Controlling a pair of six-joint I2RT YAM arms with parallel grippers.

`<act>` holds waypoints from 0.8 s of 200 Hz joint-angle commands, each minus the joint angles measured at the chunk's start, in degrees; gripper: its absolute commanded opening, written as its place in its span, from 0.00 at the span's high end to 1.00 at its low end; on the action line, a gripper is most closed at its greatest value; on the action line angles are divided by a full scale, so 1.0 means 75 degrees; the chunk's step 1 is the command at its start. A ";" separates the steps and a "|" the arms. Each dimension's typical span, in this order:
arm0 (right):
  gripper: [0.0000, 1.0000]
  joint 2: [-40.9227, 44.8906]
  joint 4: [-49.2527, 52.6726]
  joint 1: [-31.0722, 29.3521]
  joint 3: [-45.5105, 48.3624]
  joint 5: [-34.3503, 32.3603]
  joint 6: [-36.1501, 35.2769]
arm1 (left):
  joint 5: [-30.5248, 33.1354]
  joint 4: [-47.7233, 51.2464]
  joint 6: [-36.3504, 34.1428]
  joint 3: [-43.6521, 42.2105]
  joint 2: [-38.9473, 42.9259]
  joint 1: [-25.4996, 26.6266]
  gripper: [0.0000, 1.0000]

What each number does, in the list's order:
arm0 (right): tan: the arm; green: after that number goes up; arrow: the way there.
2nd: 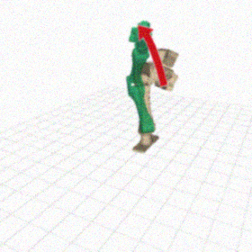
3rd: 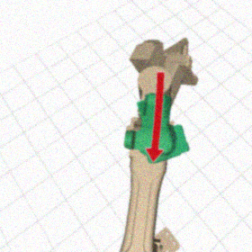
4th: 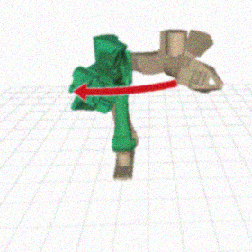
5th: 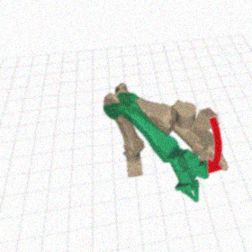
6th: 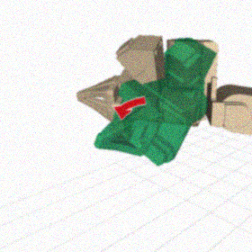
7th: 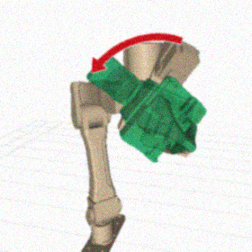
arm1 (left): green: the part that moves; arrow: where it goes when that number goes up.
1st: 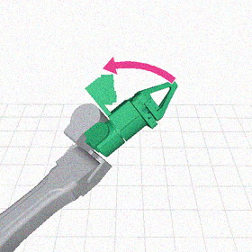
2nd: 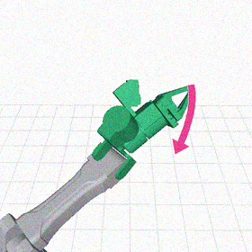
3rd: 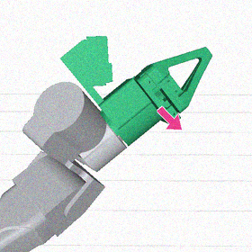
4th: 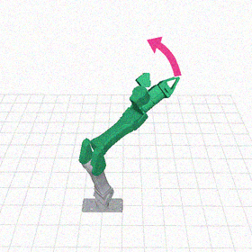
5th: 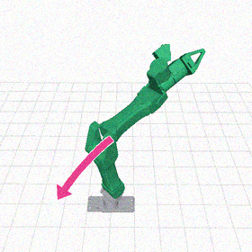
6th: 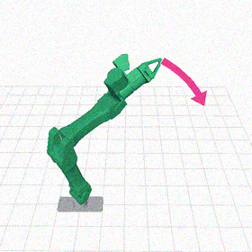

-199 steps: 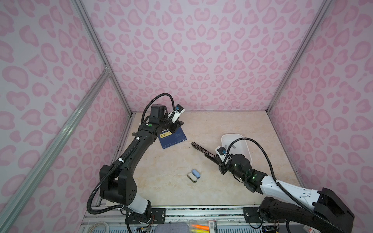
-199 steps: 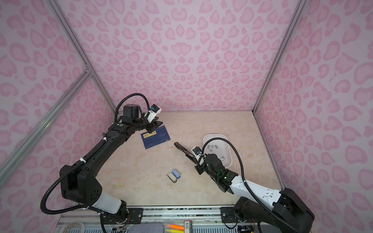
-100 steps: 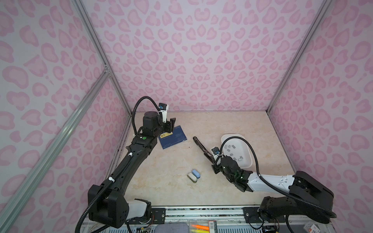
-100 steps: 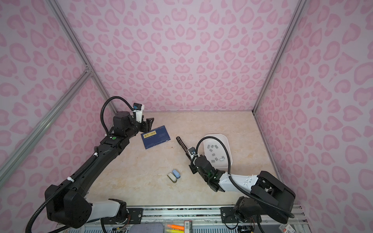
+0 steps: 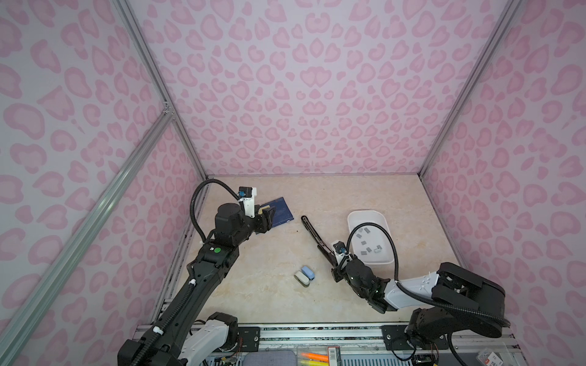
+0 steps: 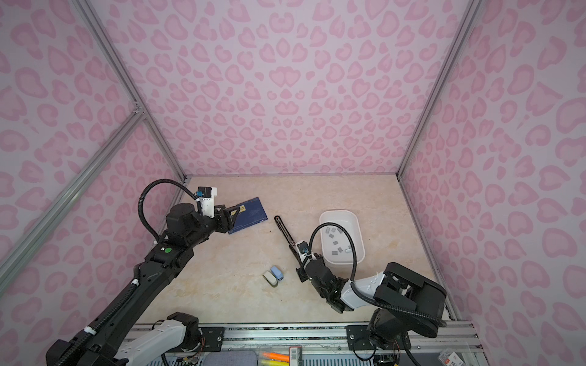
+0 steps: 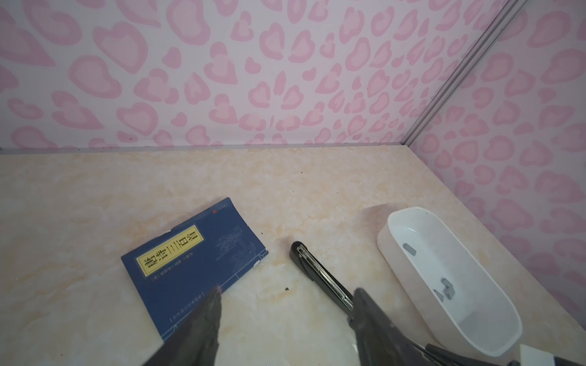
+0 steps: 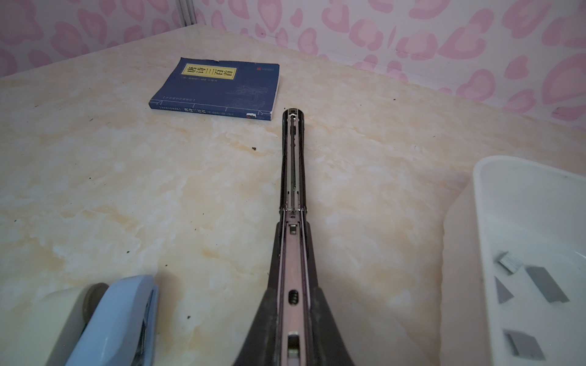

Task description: Load the staples into the stapler

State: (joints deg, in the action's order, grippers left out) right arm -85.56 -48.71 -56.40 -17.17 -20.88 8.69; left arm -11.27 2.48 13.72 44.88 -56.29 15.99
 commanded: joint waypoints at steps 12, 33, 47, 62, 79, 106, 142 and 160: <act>0.76 -0.0184 -0.1015 -0.0234 0.0287 -0.0441 0.0095 | 0.0002 0.0039 0.0642 -0.0688 0.0862 0.0064 0.32; 0.71 -0.0262 -0.1200 -0.0373 0.0366 -0.0450 0.0026 | -0.0138 0.0303 0.0994 -0.0951 0.1421 0.0060 0.32; 0.70 -0.0324 -0.1331 -0.0450 0.0445 -0.0494 0.0048 | -0.0265 0.0349 0.1255 -0.1224 0.1851 0.0061 0.32; 0.69 -0.0422 -0.1701 -0.0512 0.0631 -0.0529 0.0146 | -0.0323 0.0427 0.1481 -0.1540 0.2291 0.0060 0.30; 0.66 -0.0471 -0.2065 -0.0571 0.0804 -0.0577 0.0165 | -0.0404 0.0610 0.1586 -0.1789 0.2666 0.0067 0.29; 0.61 0.0033 -0.1592 -0.0749 0.0892 -0.0656 0.0197 | -0.0943 0.0852 0.1720 -0.1834 0.2864 0.0077 0.27; 0.50 0.1574 -0.0340 -0.0835 0.1128 -0.0875 0.0706 | -0.1521 0.1530 0.1619 -0.1157 0.2362 0.0254 0.27; 0.43 0.2675 0.0433 -0.0835 0.1283 -0.0942 0.0930 | -0.0985 0.1697 0.1301 -0.1011 0.2089 0.0961 0.28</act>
State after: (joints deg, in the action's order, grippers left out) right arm -73.01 -53.47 -62.63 -8.84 -25.54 12.14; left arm -19.84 12.08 25.80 35.57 -38.72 18.61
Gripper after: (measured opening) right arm 0.546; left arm 0.731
